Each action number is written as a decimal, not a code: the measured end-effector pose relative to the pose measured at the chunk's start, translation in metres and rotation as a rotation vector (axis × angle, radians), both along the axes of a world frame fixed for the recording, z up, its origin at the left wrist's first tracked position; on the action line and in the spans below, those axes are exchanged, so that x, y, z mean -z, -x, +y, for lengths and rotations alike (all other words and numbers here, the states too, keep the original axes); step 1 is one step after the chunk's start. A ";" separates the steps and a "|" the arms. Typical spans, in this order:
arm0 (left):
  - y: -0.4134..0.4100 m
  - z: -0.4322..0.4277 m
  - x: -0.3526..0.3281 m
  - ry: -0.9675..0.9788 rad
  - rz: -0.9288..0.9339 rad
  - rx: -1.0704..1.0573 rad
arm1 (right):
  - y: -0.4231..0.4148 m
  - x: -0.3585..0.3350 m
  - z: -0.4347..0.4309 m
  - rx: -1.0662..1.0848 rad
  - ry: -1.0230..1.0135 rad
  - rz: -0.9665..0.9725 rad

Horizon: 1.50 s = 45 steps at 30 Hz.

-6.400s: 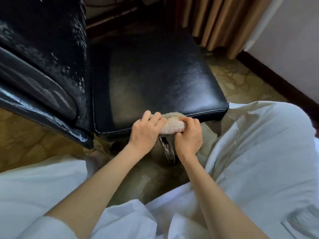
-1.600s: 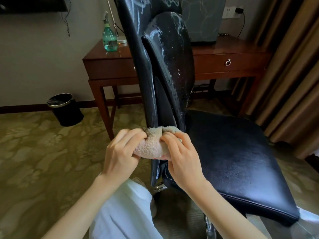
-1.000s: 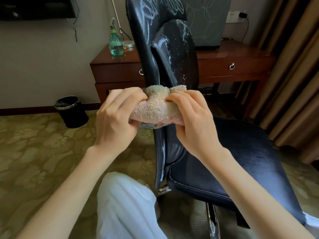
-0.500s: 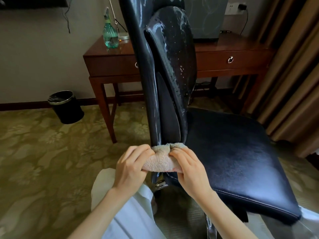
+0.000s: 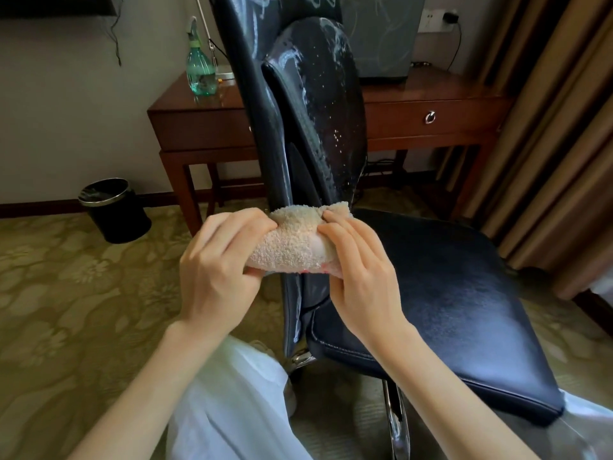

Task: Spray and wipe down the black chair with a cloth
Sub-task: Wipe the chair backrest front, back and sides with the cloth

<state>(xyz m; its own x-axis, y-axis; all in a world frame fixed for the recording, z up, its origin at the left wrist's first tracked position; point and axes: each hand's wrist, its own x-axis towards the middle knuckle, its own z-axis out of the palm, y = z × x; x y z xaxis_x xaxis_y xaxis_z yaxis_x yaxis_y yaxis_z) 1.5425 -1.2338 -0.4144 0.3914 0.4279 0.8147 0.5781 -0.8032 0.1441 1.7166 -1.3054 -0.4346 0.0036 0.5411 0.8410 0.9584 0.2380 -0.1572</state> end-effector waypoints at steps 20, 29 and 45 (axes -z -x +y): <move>-0.006 -0.004 0.102 0.249 0.118 0.007 | 0.013 0.094 -0.005 0.230 0.177 0.194; -0.007 0.029 0.056 0.107 -0.012 0.019 | 0.022 0.034 0.018 0.121 -0.025 0.247; -0.006 0.064 0.036 0.157 -0.159 0.231 | 0.024 0.032 0.037 0.152 -0.046 0.157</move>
